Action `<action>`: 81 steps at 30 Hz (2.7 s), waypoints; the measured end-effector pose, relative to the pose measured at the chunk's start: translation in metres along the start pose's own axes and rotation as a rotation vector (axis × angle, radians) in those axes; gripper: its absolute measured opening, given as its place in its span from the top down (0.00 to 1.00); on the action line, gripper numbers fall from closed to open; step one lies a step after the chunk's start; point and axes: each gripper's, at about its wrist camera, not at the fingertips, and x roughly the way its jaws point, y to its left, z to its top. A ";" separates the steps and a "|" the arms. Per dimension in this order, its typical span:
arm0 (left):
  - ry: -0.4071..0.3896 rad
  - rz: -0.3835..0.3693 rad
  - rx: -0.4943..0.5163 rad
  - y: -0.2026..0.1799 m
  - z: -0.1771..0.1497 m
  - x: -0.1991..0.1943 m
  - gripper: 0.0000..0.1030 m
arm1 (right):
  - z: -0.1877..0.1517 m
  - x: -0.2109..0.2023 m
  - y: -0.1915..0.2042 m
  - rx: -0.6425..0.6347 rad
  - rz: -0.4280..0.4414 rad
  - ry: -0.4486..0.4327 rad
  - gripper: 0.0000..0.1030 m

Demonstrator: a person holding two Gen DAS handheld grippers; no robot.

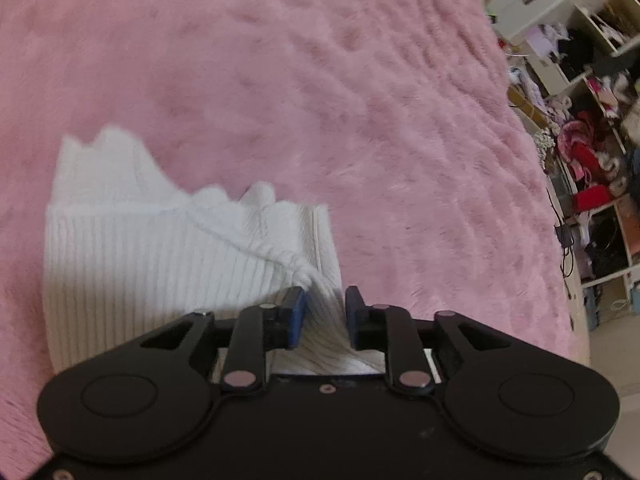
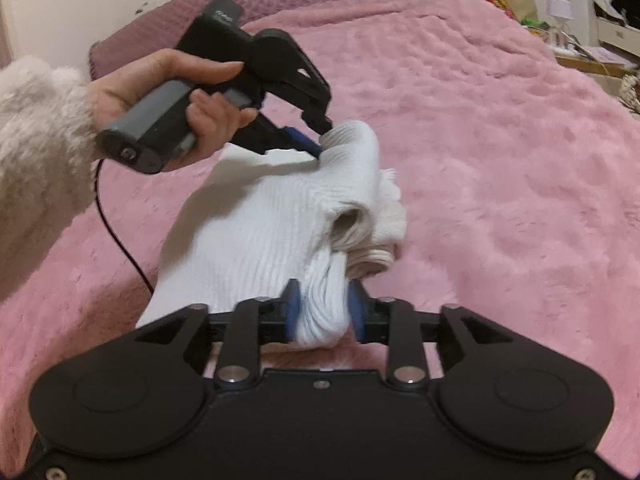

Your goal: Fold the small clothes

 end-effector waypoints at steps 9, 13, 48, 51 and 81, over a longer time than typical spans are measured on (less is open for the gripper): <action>-0.168 0.051 0.126 0.001 -0.034 -0.093 0.75 | 0.035 -0.020 -0.006 -0.076 -0.059 -0.130 0.68; -0.206 0.085 0.186 0.007 -0.090 -0.131 0.73 | 0.059 -0.008 0.004 -0.207 -0.053 -0.165 0.68; -0.107 0.090 0.110 0.034 -0.197 -0.089 0.69 | 0.084 0.096 -0.015 -0.328 0.006 0.025 0.69; -0.142 0.089 0.103 0.029 -0.198 -0.102 0.69 | 0.085 0.051 -0.015 -0.278 0.078 -0.011 0.69; -0.178 0.198 0.076 0.024 -0.219 -0.098 0.66 | 0.011 0.020 -0.054 0.068 0.208 0.202 0.84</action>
